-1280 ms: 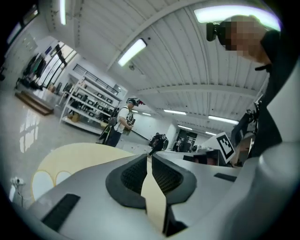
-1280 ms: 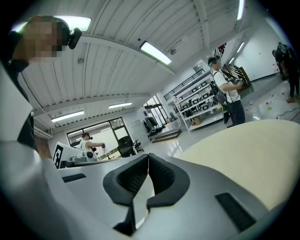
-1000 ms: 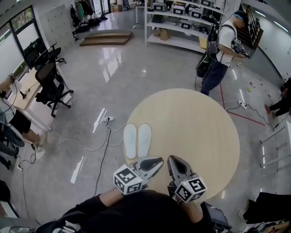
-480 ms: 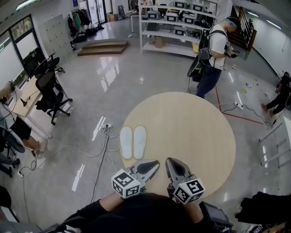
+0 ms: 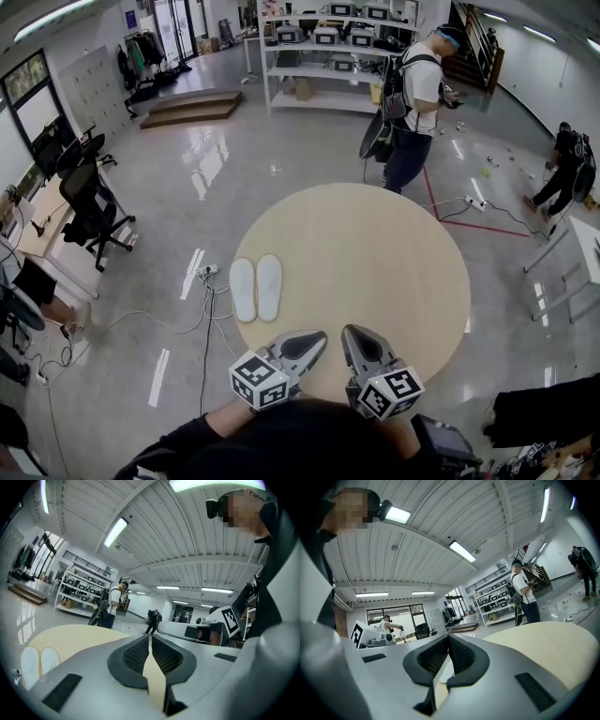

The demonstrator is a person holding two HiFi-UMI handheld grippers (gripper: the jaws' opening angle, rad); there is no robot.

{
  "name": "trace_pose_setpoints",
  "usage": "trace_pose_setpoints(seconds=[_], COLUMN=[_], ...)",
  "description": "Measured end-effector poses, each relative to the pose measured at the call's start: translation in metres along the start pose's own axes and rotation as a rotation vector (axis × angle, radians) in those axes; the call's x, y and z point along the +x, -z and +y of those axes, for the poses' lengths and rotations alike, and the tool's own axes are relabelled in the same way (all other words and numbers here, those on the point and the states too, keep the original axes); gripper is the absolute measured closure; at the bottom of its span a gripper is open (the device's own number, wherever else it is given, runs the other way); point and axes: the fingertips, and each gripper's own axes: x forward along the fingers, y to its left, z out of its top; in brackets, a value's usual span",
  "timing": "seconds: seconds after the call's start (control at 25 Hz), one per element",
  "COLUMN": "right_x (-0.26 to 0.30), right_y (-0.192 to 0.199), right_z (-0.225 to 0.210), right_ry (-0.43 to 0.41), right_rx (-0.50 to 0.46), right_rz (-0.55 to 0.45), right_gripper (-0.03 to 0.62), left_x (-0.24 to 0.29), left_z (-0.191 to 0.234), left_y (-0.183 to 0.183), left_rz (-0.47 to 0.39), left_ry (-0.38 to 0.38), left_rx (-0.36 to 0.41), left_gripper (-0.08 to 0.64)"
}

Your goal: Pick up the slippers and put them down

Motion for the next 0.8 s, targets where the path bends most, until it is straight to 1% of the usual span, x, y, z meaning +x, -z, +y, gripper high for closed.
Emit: trace_pose_setpoints(seconds=[0.24,0.44,0.68,0.8], right_x=[-0.033,-0.051,-0.062,-0.065], right_y=[-0.007,-0.004,0.02,0.03], right_z=[-0.006,-0.01,-0.009,-0.003], right_ry=[0.035,0.038,0.034,0.03], right_rx=[0.008,0.029,0.107,0.129], right_rz=[-0.009,-0.011,0.024,0.04], right_gripper=[0.577,0.577,0.577,0.577], left_x=[0.01,0.014,0.01,0.002], left_z=[-0.03,-0.047,-0.056,-0.058], left_y=[0.004,0.012,0.035,0.044], left_rz=[0.018,0.044,0.128,0.152], left_ry=[0.028,0.031,0.017,0.011], left_rx=[-0.002,-0.004,-0.033,-0.05], left_gripper=[0.534,0.535,0.535,0.535])
